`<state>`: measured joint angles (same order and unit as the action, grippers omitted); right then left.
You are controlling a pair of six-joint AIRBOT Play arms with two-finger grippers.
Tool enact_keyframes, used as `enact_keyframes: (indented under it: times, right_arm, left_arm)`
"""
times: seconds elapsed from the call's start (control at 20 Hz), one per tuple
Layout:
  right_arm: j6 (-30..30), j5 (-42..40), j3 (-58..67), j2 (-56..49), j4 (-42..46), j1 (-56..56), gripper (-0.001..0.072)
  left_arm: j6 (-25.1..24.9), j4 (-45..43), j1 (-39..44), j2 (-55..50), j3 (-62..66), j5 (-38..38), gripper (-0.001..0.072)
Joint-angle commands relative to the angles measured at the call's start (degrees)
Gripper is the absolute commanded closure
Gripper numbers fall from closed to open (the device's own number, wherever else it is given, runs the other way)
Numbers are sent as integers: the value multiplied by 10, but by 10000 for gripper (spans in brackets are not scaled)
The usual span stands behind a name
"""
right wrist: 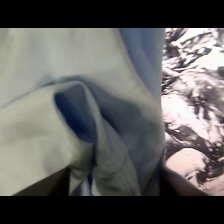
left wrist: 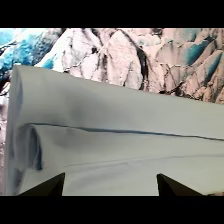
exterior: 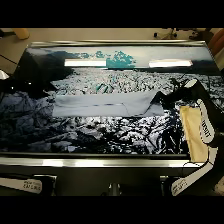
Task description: Fold the shirts.
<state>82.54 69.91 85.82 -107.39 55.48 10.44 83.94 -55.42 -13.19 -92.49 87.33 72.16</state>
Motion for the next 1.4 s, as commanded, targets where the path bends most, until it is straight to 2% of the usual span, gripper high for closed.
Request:
enact_keyframes:
  times: [0.0,0.05,0.15,0.25,0.5,0.65,0.8,0.95,1.05,1.35]
  right_arm:
    - [8,9,1,-10,-76,0,618]
    - [7,16,1,-6,-101,1,693]
    - [-4,24,3,29,-135,0,695]
    - [-2,38,5,92,-148,0,695]
    - [31,96,5,242,-140,-24,695]
    - [48,125,5,302,-140,-43,694]
    - [60,143,5,350,-139,-41,694]
    - [64,144,5,362,-139,-42,694]
    - [64,130,5,345,-139,-54,694]
    - [61,-18,5,198,-162,-210,694]
  left_arm:
    - [-1,0,34,25,1,5,42]
    - [-1,0,52,23,0,2,120]
    - [1,3,102,12,-6,-22,681]
    - [1,40,171,-5,-24,-93,674]
    - [0,224,376,-117,-19,-254,674]
    - [0,294,468,-184,10,-279,674]
    - [1,348,525,-234,35,-298,674]
    - [-7,372,526,-252,52,-294,675]
    - [-34,344,493,-226,52,-273,677]
    - [12,69,297,-10,52,-184,676]
